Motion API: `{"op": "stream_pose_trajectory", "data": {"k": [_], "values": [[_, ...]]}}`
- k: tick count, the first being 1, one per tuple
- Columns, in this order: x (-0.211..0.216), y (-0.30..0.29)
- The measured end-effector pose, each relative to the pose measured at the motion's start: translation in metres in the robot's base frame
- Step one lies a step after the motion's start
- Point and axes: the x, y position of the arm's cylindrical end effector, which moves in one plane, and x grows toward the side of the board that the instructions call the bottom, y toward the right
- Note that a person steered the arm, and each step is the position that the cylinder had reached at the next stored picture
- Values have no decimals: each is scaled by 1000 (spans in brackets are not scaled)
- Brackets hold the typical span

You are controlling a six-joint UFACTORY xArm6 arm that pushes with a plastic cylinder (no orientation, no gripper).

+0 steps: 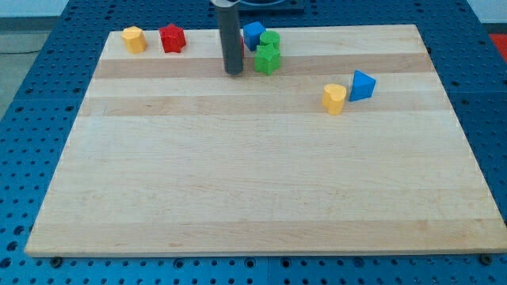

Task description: Push the green star to the top right side of the board

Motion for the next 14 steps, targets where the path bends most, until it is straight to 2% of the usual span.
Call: {"op": "stream_pose_trajectory", "data": {"k": [1, 3, 4, 5, 6, 8, 12, 13, 14], "values": [[0, 21], [-2, 121], [-3, 119], [8, 40], [-18, -4], [-27, 54], [-43, 209], [-62, 225], [-63, 225]]}}
